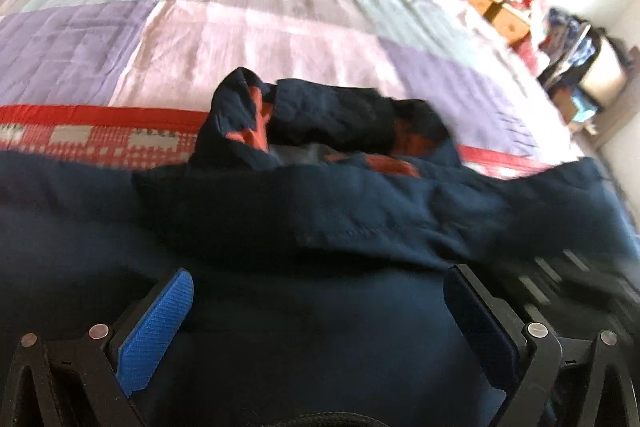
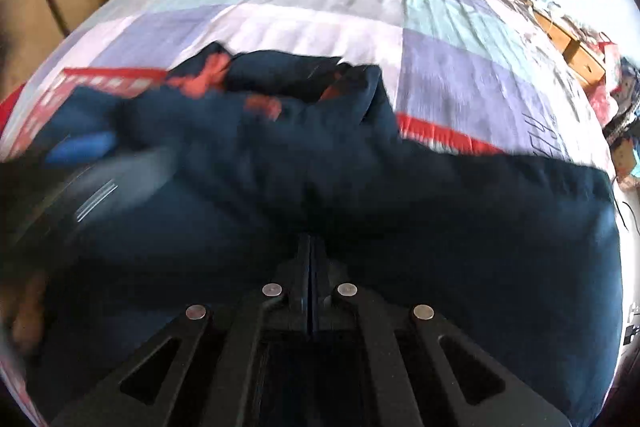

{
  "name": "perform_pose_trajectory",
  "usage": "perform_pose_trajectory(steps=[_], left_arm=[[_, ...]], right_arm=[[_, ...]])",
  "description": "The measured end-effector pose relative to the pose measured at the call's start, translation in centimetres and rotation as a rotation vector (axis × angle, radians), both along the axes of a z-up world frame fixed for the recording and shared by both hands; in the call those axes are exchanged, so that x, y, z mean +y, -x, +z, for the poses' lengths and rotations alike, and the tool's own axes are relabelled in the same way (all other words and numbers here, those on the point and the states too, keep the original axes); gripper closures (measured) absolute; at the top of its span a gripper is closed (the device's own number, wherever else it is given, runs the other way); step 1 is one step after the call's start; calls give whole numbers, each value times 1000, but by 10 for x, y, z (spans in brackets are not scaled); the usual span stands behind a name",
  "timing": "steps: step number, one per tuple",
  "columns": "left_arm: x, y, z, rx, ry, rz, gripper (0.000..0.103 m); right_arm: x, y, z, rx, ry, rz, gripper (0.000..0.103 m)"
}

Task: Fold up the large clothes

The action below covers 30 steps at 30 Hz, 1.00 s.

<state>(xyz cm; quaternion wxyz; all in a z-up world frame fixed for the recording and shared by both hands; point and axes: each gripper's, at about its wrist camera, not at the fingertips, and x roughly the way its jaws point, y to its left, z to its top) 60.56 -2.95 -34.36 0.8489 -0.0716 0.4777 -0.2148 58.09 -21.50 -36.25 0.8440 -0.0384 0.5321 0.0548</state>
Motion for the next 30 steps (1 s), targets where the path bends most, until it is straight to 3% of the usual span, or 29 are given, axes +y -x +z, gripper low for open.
perform_pose_trajectory(steps=[5,9,13,15,17,20,23,25,30], left_arm=[[-3,40,5,-18,-62,-37,0],[-3,38,-2,-7,-104,-38,0],[3,38,3,1,-53,13,0],[-1,43,2,-4,-79,17,0],[-4,46,-2,-12,-133,18,0],[6,48,-5,-16,-184,32,0],[29,48,-6,-16,-223,77,0],[45,48,-8,-14,-258,113,0],[93,46,-16,6,-325,177,0]], right_arm=[[2,-45,-16,18,56,26,103],[-11,-56,-4,-1,-9,-26,103],[-1,16,45,-158,-99,31,103],[12,48,47,-175,-66,72,103],[13,70,32,-149,35,71,103],[-35,83,20,-127,-5,-34,103],[-88,88,20,-131,21,-138,103],[-110,91,20,-131,88,-159,103],[-137,97,15,-118,138,-165,103]])
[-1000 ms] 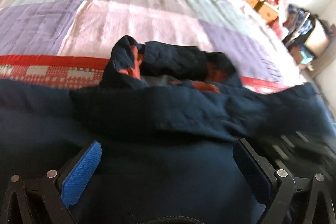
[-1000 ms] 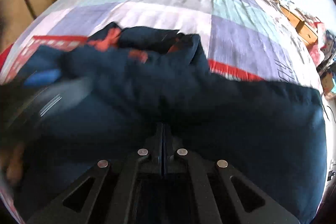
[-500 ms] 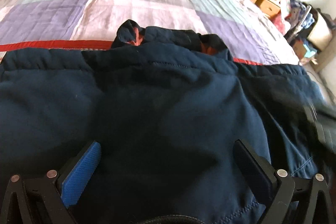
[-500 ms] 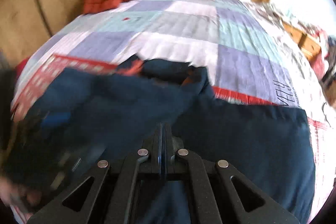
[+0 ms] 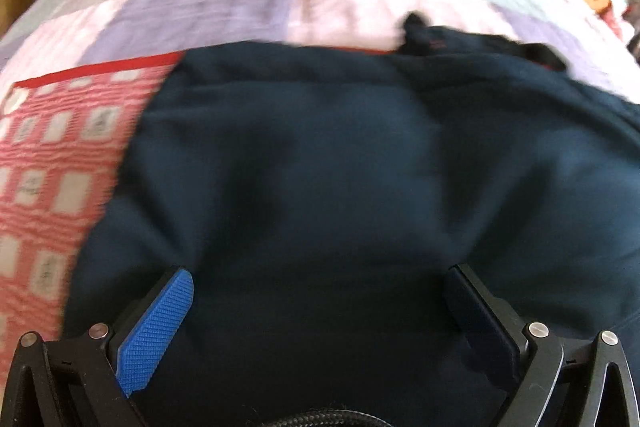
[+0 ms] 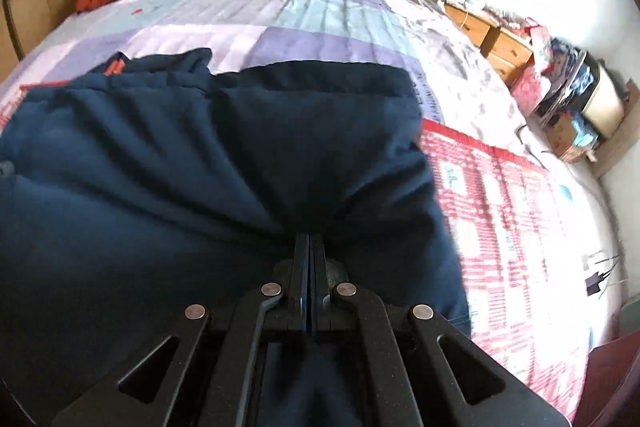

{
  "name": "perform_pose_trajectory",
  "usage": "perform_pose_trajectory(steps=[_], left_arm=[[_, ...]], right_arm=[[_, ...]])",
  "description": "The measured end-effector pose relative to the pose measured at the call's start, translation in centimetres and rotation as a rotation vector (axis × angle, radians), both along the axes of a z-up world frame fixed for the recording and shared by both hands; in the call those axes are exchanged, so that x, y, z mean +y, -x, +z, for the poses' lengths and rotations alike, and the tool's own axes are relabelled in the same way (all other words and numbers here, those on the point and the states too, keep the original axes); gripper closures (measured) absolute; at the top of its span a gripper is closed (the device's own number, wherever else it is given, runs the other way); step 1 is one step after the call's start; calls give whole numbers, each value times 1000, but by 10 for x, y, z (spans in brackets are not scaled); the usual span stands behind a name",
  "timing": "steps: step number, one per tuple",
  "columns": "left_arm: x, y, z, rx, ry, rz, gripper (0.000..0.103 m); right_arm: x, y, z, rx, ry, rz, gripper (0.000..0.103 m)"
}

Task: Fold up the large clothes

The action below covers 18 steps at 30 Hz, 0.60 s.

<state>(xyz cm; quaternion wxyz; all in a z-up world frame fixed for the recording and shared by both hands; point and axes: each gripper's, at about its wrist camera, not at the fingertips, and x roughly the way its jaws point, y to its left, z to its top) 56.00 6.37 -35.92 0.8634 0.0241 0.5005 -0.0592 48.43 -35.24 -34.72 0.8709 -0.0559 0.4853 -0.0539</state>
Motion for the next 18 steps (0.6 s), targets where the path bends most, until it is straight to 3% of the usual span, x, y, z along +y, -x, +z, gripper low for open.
perform_pose_trajectory(steps=[4,7,12,13,15,18], left_arm=[[26,-1,-3,23,-4,60,0],[28,11,4,32,5,76,0],[-14,63,25,5,96,-17,1],[-28,79,27,6,106,-39,1],[-46,100,26,15,121,-74,0],[-64,127,13,24,80,-122,0]], right_arm=[[-9,0,-1,12,-44,-33,103],[2,11,17,7,-43,-76,99],[87,70,53,-116,-108,92,97],[107,80,52,-111,-133,130,95],[144,99,44,-91,-124,182,78],[157,121,22,-61,-102,184,75]])
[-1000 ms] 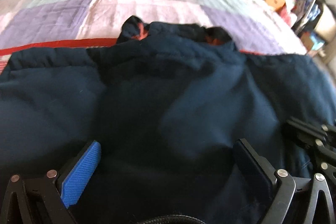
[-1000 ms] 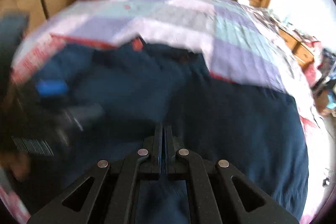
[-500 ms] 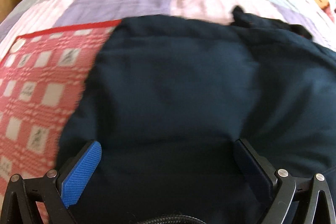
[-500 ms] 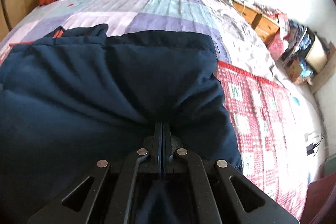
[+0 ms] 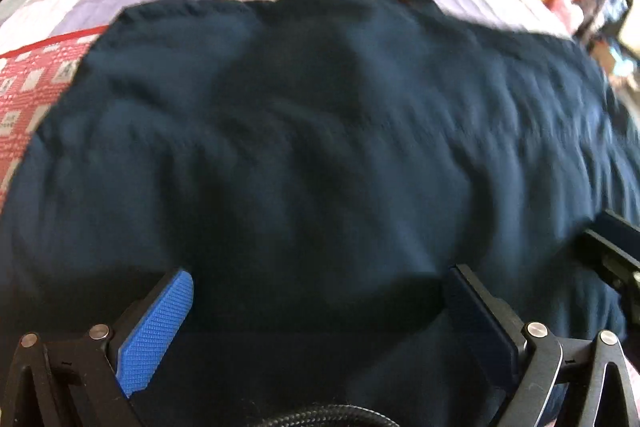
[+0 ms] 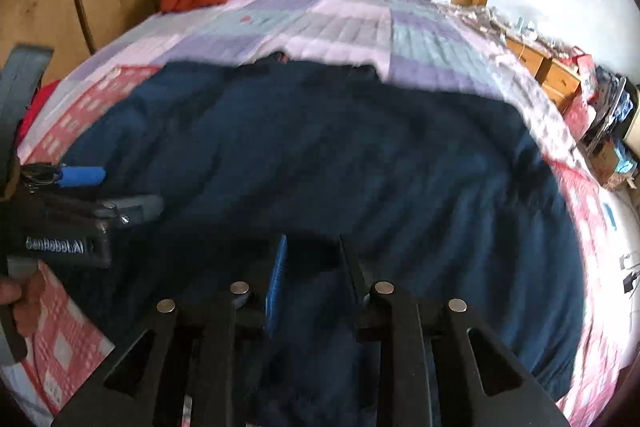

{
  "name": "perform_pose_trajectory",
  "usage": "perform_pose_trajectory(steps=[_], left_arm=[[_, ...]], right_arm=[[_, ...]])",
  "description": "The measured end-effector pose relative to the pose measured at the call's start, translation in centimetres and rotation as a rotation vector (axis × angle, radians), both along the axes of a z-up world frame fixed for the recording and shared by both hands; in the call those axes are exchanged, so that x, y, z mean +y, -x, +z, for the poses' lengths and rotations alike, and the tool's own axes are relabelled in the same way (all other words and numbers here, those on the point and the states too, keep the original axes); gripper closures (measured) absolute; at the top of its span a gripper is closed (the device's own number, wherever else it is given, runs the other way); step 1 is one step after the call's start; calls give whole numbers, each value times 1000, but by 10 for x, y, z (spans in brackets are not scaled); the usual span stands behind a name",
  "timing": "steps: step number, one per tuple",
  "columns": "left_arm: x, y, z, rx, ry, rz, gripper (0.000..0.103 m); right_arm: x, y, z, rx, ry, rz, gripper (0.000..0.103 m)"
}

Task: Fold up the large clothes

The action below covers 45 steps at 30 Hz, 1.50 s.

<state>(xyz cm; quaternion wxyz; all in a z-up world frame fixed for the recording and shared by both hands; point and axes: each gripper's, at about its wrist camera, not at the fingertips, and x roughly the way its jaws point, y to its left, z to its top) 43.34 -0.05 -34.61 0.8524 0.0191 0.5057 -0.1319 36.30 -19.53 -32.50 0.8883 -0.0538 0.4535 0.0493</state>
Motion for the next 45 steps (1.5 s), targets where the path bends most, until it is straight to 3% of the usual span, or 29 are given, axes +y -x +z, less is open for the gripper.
perform_pose_trajectory(steps=[4,5,6,7,11,14,17,23,27,31,35,40,44,45], left_arm=[[18,10,-15,-7,-23,-6,0],[26,11,-17,-13,-34,1,0],[37,11,-19,-20,-54,14,0],[44,11,-21,-22,-67,26,0],[85,9,-26,-15,-91,89,0],[102,12,-31,-23,-139,104,0],[119,13,-32,-7,-121,140,0],[132,22,-35,5,-140,201,0],[123,31,-33,8,-175,218,0],[113,38,-23,7,-191,221,0],[89,50,-11,-14,-189,177,0],[57,63,-1,-25,-163,123,0],[34,67,2,-26,-145,89,0],[30,68,3,-25,-142,84,0]], right_arm=[[-65,14,-20,14,43,-103,77],[-83,16,-22,20,24,-135,85],[-103,18,-23,25,21,-154,100],[-118,19,-23,28,51,-169,101],[-144,25,-23,26,109,-176,101],[-161,30,-24,19,93,-199,101],[-181,40,-23,13,44,-255,101],[-206,62,-22,48,68,-365,100],[-202,77,-15,51,93,-356,100],[-184,90,-2,8,34,-368,97],[-151,97,7,-18,-29,-317,94],[-104,90,12,-35,-26,-242,92],[-68,83,8,-40,-35,-193,69],[-63,81,8,-42,-37,-181,68]])
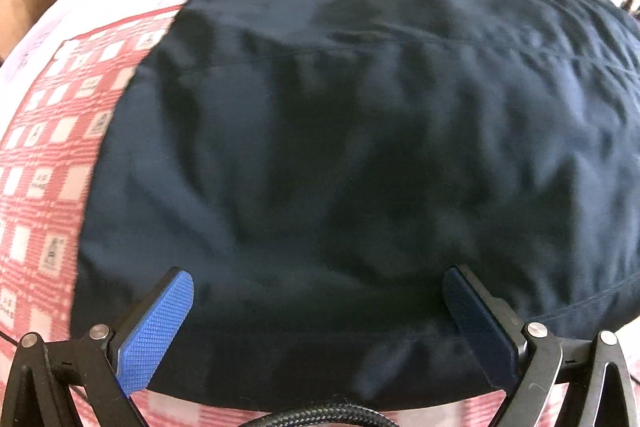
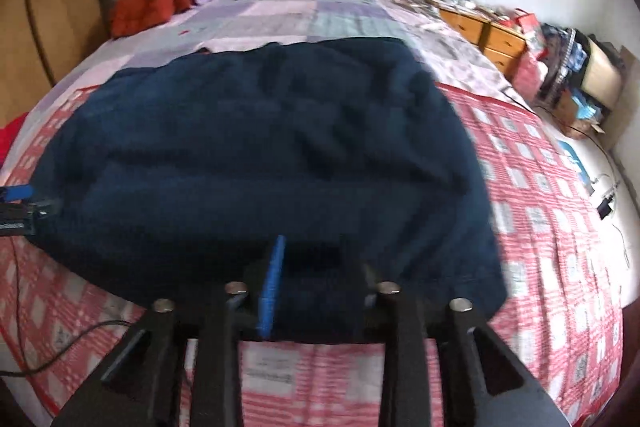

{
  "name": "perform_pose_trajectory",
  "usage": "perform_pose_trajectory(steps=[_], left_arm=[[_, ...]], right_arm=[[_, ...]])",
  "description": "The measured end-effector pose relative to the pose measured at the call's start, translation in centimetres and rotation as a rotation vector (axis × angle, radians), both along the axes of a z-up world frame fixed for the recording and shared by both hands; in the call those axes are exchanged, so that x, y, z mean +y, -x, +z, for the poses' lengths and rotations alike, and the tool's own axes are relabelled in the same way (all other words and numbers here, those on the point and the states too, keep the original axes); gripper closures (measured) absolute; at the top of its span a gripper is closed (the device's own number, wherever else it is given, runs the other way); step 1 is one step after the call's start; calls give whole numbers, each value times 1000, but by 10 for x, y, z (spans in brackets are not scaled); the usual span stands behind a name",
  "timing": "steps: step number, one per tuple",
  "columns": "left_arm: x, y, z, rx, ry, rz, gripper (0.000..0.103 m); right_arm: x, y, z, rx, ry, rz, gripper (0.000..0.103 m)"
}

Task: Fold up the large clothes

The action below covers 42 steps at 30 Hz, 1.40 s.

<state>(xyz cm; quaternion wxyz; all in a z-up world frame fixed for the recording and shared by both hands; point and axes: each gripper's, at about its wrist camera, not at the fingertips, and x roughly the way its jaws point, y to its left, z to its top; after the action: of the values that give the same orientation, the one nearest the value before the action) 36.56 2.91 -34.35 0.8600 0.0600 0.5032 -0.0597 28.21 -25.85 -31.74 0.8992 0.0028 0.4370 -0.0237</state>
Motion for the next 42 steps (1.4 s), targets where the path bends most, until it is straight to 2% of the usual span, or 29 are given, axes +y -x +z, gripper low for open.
perform_pose_trajectory(steps=[4,7,12,15,18,22,24,25,27,29,32,33,35,39,42], left_arm=[[-17,2,0,-3,1,-19,0],[-24,1,1,-1,8,-19,0],[-38,-17,5,-13,47,-28,0],[-55,-48,14,-31,77,-55,0],[-73,-100,20,-39,89,-63,0],[-84,-158,9,3,77,-86,0],[-75,-185,3,28,76,-74,0],[-69,-191,2,27,69,-60,0],[-43,-211,1,28,39,10,0],[-12,-223,-5,50,12,85,0],[42,-231,-14,83,32,210,0],[58,-230,-17,91,40,243,0],[70,-226,-21,98,54,253,0],[75,-215,-18,72,50,221,0],[85,-193,-10,31,129,207,0]], right_arm=[[32,-12,-4,-7,2,73,67],[52,-20,-8,-4,26,120,63],[62,-54,-8,-9,12,156,61],[69,-100,-1,1,13,189,57],[69,-157,-1,40,28,203,53],[66,-221,-10,113,96,238,46],[49,-241,-13,130,117,222,46],[30,-249,-13,128,116,177,46],[-15,-257,-15,130,93,83,46],[-66,-256,-17,139,10,15,46],[-109,-249,-18,142,57,-83,46],[-121,-245,-18,142,37,-104,46],[-137,-239,-19,135,-5,-125,46],[-133,-230,-19,117,48,-118,44],[-138,-212,-17,98,-7,-125,43]])
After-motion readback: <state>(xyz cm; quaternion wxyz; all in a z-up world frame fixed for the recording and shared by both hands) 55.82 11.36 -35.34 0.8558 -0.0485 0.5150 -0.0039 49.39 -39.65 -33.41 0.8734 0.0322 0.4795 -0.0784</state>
